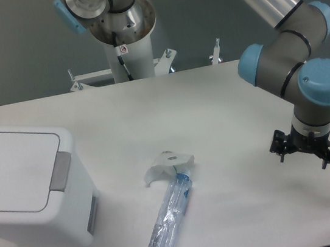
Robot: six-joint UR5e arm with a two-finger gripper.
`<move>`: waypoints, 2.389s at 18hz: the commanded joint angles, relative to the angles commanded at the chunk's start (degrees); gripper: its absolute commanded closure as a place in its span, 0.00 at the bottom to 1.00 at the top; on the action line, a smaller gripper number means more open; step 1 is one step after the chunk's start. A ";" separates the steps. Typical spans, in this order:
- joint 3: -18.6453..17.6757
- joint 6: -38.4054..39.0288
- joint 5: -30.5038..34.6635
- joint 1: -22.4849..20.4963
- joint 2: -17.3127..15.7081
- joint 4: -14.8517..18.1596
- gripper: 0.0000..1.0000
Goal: Open the trash can
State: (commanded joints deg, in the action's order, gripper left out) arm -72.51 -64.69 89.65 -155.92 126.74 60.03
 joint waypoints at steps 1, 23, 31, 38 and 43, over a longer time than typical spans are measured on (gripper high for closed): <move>0.00 0.00 0.00 -0.09 -0.09 0.00 0.00; -8.53 13.77 -15.90 5.18 -4.83 -5.71 0.00; -8.43 38.21 -21.16 11.95 -8.60 -5.54 0.00; -9.67 50.35 -26.36 16.25 -16.16 -5.10 0.00; -10.63 50.98 -35.58 18.37 -19.33 -5.62 0.00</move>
State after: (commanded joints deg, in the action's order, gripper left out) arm -83.14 -13.71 54.07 -137.55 107.41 54.40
